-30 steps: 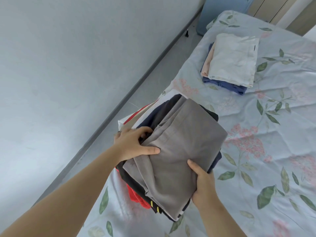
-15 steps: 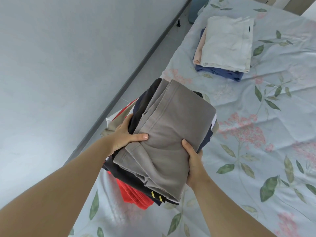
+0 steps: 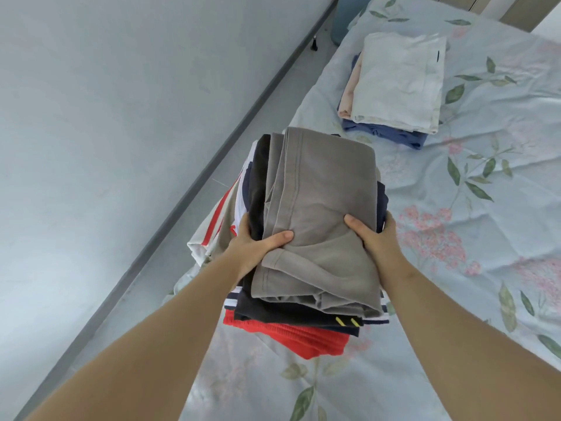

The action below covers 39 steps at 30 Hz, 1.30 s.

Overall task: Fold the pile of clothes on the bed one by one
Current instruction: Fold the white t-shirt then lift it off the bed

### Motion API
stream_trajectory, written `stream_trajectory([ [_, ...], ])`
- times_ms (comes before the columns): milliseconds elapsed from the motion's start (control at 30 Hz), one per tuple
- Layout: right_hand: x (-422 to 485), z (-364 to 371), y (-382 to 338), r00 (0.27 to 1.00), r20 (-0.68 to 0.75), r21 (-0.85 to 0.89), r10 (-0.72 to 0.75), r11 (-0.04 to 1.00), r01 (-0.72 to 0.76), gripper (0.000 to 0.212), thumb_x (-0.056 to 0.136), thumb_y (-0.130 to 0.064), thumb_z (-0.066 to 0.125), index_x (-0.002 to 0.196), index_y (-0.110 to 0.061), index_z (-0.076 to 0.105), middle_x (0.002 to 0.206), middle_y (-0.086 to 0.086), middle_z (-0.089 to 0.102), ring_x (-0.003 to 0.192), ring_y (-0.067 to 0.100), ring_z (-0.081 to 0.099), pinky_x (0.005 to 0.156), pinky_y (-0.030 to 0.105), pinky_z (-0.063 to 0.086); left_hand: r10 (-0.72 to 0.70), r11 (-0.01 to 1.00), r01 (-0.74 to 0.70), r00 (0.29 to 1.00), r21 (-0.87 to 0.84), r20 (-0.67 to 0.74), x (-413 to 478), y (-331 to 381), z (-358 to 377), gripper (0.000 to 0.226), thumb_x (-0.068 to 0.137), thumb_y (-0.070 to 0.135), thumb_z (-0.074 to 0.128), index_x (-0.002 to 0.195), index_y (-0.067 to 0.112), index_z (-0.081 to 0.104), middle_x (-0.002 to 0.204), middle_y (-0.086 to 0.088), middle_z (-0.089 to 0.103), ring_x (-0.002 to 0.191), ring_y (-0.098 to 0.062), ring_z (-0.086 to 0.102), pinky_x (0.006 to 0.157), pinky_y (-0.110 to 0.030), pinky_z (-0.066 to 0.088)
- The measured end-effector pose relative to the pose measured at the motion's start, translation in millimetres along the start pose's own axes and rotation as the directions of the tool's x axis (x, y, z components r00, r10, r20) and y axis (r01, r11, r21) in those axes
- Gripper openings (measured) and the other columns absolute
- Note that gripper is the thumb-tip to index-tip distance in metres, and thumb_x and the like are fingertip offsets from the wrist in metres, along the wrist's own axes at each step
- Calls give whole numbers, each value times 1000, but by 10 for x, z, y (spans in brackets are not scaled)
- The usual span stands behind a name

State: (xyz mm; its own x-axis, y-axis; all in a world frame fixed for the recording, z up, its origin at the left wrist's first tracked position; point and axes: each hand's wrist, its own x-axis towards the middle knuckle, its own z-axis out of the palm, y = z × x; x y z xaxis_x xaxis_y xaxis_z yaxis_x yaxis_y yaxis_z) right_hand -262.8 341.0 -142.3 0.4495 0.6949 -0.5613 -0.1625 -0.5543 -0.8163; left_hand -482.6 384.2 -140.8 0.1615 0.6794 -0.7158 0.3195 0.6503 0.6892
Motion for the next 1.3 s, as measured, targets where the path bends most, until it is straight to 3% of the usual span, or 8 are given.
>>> stream_trajectory([
  [133, -262, 106, -33, 968, -219, -364, -121, 931, 34, 88, 70, -53, 75, 142, -37, 27, 144, 2, 30, 127, 28, 35, 106, 54, 33, -3, 1000, 3, 1000, 1, 23, -21, 79, -147, 101, 60, 48, 84, 144, 34, 30, 134, 4, 51, 116, -23, 52, 103, -45, 43],
  [300, -620, 248, 184, 991, -130, -196, -22, 981, -4, 58, 76, -42, 74, 118, -20, 40, 115, -1, 53, 100, 20, 54, 85, 35, 47, 57, 998, -56, 990, 8, -126, -70, -2, -226, 83, 65, 31, 83, 138, 34, 43, 127, 8, 58, 111, -21, 57, 99, -41, 45],
  [467, -736, 329, 328, 970, -218, -191, 106, 970, -150, 77, 74, -48, 74, 133, -17, 36, 126, 9, 44, 115, 32, 48, 99, 46, 43, 73, 974, -33, 983, 223, -171, -129, -28, -237, 118, 36, 61, 72, 144, 37, 32, 144, 4, 41, 127, -25, 45, 105, -47, 40],
  [667, -834, 181, 316, 976, -72, -46, 208, 976, -211, 63, 75, -41, 77, 122, -7, 52, 112, 7, 61, 101, 26, 59, 84, 35, 49, 78, 947, -13, 978, 320, -192, -334, -275, -186, 124, 37, 85, 66, 145, 40, 25, 150, 2, 29, 135, -26, 32, 110, -51, 32],
  [867, -973, 195, 429, 981, -43, 89, 189, 979, -184, 54, 78, -35, 75, 121, -15, 49, 114, 2, 60, 104, 25, 59, 93, 43, 49, 202, 929, -108, 949, 353, -241, -472, -448, -131, 111, 45, 83, 59, 142, 35, 35, 144, 2, 41, 129, -25, 42, 106, -50, 38],
  [1033, -857, 179, 16, 994, -102, 133, -49, 989, 62, 43, 85, -24, 68, 122, -13, 50, 106, -2, 59, 101, 22, 59, 89, 41, 50, 329, 935, -281, 917, 218, -227, -389, -121, -116, 90, 67, 54, 75, 144, 28, 36, 139, 6, 50, 125, -18, 49, 107, -42, 39],
  [1100, -781, 115, -47, 996, -85, 205, -9, 978, 27, 37, 86, -22, 69, 115, -13, 48, 107, 1, 59, 100, 24, 59, 85, 39, 50, 322, 943, -292, 921, 157, -219, -359, -67, -72, 100, 65, 50, 80, 147, 27, 28, 145, 5, 43, 130, -18, 44, 109, -42, 38],
  [1300, -1053, -91, 586, 965, 16, 268, 263, 928, -258, 62, 75, -30, 79, 125, -10, 49, 117, 9, 63, 101, 27, 63, 85, 40, 52, 113, 968, -67, 977, 243, -183, -638, -326, -6, 111, 65, 46, 82, 150, 30, 14, 150, 0, 30, 135, -27, 34, 109, -43, 33],
])
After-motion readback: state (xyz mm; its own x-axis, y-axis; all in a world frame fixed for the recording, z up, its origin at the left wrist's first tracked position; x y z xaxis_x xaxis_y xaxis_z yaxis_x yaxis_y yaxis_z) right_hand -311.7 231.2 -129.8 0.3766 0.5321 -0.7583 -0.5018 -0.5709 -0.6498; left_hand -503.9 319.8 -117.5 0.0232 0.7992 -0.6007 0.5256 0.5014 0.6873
